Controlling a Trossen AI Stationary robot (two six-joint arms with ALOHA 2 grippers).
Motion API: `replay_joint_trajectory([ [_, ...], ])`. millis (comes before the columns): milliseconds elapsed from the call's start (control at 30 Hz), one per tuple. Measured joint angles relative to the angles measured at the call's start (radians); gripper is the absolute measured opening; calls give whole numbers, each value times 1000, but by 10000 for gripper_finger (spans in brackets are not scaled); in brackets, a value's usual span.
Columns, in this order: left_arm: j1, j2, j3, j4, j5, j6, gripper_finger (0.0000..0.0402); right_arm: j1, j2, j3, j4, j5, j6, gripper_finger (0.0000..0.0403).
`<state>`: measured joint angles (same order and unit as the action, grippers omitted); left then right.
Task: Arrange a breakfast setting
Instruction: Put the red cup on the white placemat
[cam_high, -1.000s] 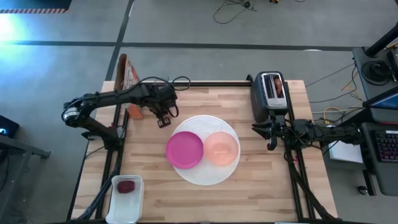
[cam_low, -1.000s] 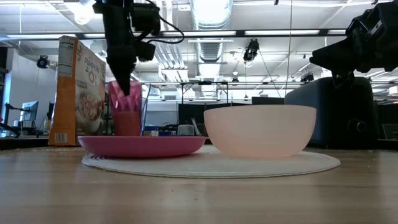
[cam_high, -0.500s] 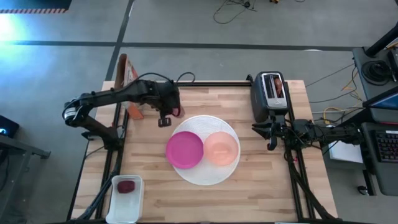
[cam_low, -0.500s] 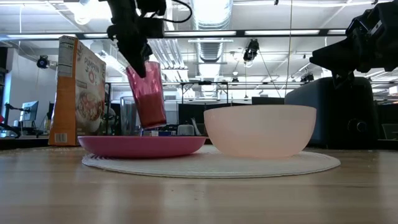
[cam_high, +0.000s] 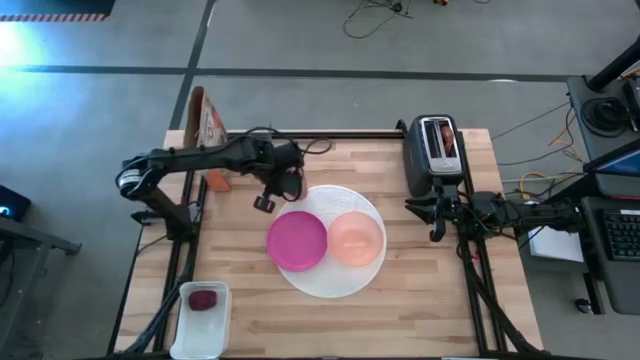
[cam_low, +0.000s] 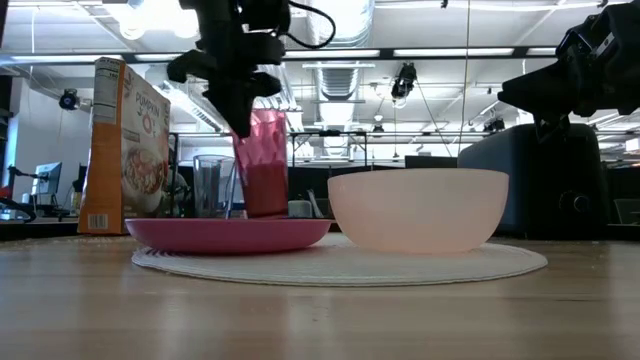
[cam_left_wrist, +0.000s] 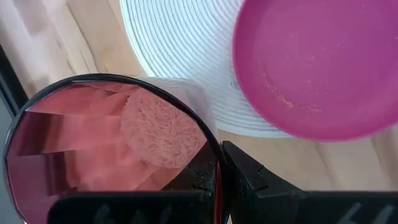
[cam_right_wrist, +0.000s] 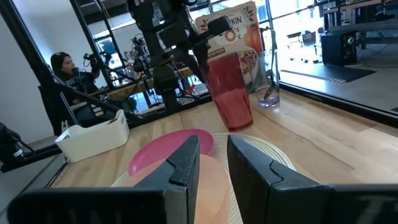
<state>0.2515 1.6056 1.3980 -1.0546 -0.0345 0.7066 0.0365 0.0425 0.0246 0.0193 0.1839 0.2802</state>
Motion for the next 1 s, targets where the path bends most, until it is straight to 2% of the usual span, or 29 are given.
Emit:
replay_joint_trajectory([
  [433, -29, 186, 225, -108, -1, 116, 0, 0, 0, 0, 0, 0, 0, 73],
  [767, -45, 207, 211, -106, 3, 137, 0, 0, 0, 0, 0, 0, 0, 73],
  [1000, -72, 208, 211, -43, 52, 186, 0, 0, 0, 0, 0, 0, 0, 73],
])
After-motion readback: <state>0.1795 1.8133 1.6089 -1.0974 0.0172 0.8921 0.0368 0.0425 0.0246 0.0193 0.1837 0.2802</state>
